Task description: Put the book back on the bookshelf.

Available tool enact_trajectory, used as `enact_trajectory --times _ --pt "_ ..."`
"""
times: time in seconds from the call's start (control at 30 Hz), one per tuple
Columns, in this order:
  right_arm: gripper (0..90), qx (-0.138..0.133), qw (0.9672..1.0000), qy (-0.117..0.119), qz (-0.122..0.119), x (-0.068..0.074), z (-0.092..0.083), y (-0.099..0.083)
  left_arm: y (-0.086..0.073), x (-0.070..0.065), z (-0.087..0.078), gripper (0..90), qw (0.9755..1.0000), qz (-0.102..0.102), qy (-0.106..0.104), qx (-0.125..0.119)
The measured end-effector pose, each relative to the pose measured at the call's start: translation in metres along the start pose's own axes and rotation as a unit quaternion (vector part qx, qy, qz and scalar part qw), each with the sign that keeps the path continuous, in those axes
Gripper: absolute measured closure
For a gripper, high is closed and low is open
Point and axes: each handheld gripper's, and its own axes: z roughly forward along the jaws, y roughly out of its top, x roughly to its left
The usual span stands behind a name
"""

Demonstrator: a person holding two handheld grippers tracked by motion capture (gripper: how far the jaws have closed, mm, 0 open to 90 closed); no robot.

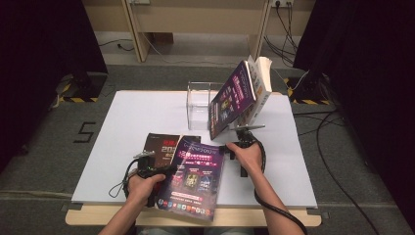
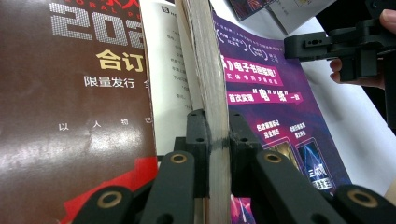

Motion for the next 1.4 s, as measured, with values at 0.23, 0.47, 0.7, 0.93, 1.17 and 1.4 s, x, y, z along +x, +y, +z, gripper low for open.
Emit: enact_trajectory --times 0.23,0.47,0.7,0.93,1.17,1.4 --pt "70.8 -0.011 0.9997 0.020 0.005 0.001 -0.003 0.000 0.000 0.002 0.000 80.8 1.0000 -0.004 0.000 0.002" --pt "66.9 0.007 0.9990 0.041 0.016 0.000 0.002 -0.002 0.000 0.002 0.000 80.8 1.0000 -0.006 0.000 0.001" --pt "68.8 0.003 0.9996 0.029 0.003 0.002 0.005 -0.004 0.000 0.002 -0.001 80.5 1.0000 -0.005 0.002 0.000" --pt "76.0 -0.006 0.9995 0.031 0.008 0.003 0.006 -0.006 0.002 0.002 -0.003 77.7 1.0000 -0.002 0.005 0.004" --pt "80.5 -0.024 0.9984 0.041 0.031 0.009 0.002 -0.007 0.011 0.000 -0.011 51.0 0.9998 0.002 0.017 0.005" --pt "82.6 -0.048 0.9960 0.065 0.039 0.017 -0.007 -0.006 0.019 -0.003 -0.021 40.4 0.9996 0.007 0.011 -0.024"
